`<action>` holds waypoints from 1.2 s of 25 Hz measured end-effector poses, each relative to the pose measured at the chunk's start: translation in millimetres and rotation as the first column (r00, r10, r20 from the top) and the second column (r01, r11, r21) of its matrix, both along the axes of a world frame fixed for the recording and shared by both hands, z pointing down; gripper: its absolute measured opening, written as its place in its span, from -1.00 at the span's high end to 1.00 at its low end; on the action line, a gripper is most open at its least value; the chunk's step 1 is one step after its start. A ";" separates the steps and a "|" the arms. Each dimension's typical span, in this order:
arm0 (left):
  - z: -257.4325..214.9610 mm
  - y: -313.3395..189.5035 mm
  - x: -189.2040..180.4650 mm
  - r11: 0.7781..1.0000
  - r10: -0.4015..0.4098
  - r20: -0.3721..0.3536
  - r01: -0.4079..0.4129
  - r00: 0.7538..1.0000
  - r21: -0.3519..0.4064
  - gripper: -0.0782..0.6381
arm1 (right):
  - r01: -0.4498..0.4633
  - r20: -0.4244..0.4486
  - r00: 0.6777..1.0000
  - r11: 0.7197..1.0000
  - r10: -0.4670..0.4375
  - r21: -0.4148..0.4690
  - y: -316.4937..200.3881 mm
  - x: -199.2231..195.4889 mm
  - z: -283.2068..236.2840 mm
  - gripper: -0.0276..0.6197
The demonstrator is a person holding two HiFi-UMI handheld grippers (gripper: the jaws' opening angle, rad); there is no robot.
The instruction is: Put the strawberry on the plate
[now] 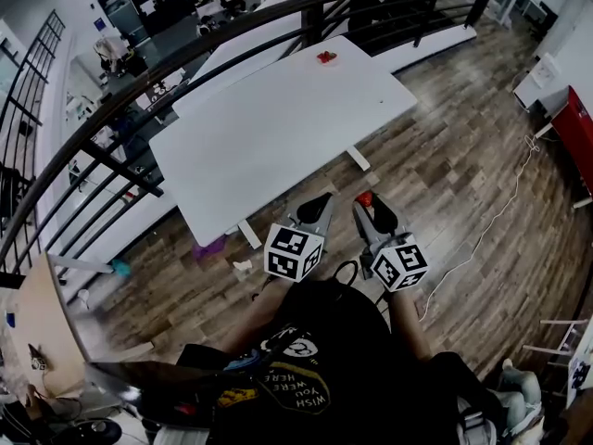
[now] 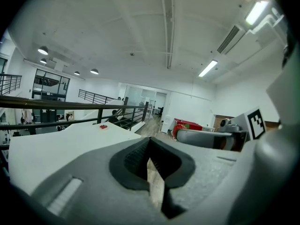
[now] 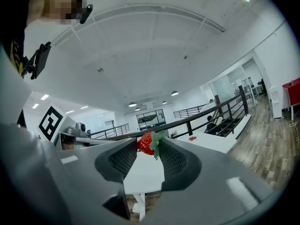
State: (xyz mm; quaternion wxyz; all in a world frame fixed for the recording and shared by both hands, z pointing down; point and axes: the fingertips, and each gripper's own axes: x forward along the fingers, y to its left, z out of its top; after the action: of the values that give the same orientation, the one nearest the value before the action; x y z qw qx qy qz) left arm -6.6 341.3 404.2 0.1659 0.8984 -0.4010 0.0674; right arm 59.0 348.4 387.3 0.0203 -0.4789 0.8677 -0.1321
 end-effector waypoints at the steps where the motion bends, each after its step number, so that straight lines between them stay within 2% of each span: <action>1: 1.5 -0.4 -3.4 1.000 0.000 -0.001 0.000 1.000 -0.001 0.77 | 0.000 0.000 1.000 1.000 0.000 0.003 0.6 -3.6 -0.7 0.44; 7: 17.3 -0.5 -13.6 1.000 0.014 -0.003 -0.014 1.000 -0.025 0.77 | -0.009 0.008 1.000 1.000 0.009 -0.010 7.8 -14.3 6.1 0.44; 12: 22.5 -6.2 -5.9 0.999 0.013 -0.011 -0.014 1.000 -0.047 0.77 | -0.015 0.011 1.000 0.999 0.016 -0.048 -0.6 -6.4 18.3 0.44; 17: 21.8 -38.1 22.6 0.998 0.022 -0.014 -0.023 1.000 -0.064 0.77 | 0.010 0.002 1.000 0.999 -0.010 -0.048 -33.4 5.1 18.7 0.44; 20: 15.2 -56.7 46.7 0.998 0.039 -0.015 -0.039 0.999 -0.049 0.77 | 0.023 0.007 1.000 0.999 -0.023 -0.031 -53.0 15.6 10.1 0.44; 25: 7.8 -88.2 78.9 0.999 0.041 -0.009 -0.041 0.999 -0.011 0.77 | 0.031 0.011 0.999 0.999 -0.030 -0.018 -81.1 48.8 8.3 0.44; 30: 12.4 -109.6 105.2 0.999 0.029 -0.003 -0.029 1.000 -0.015 0.77 | 0.042 0.012 0.999 0.999 -0.042 -0.026 -105.1 76.2 12.4 0.44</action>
State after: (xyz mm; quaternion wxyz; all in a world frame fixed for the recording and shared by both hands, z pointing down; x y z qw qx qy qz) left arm 98.6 231.7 416.6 0.1722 0.9029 -0.3873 0.0717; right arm 135.2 243.3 399.7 0.0164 -0.4600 0.8756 -0.1465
